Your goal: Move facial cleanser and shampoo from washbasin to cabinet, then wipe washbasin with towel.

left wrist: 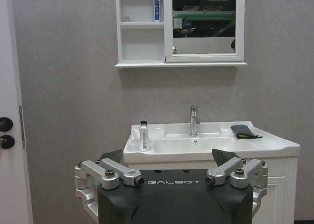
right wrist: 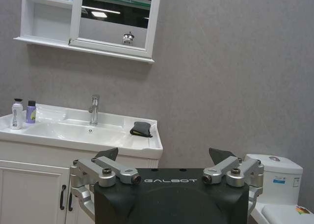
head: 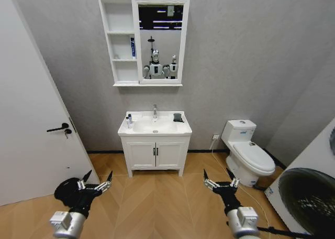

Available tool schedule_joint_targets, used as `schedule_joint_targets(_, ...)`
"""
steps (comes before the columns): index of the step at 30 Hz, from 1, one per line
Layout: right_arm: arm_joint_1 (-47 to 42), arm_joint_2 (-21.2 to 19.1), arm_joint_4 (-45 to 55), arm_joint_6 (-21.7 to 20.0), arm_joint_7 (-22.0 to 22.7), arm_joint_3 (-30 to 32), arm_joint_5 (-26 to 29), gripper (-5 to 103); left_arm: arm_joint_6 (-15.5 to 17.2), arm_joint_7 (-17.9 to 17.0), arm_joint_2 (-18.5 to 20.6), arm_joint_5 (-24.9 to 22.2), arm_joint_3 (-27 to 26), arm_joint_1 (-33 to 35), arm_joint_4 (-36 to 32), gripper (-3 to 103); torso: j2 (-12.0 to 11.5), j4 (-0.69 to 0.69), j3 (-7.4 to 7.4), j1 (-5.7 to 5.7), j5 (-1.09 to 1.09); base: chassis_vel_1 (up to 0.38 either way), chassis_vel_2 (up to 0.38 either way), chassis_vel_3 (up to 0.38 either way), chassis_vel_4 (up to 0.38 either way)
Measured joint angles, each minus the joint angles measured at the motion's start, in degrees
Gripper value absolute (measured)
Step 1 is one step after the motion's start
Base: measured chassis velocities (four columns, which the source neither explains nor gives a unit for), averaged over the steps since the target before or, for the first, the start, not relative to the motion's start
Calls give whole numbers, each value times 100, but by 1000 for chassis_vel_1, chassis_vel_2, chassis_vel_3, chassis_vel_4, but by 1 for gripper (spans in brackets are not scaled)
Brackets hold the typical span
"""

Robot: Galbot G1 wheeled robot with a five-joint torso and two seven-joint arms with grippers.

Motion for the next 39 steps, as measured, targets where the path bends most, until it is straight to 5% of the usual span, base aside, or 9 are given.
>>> schedule_joint_targets(19, -67, 49, -105, 119, -39, 38, -106, 100, -39, -2, -25, 6, 32, -129, 90, 100, 1, 0, 0, -2, 0, -31, 32, 30, -35)
schedule_joint_targets(39, -99, 102, -117, 179, -47, 4, -238, 100, -62, -11, -102, -58, 26, -141, 98, 100, 0, -1, 0, 0, 1, -258, 259, 267, -262)
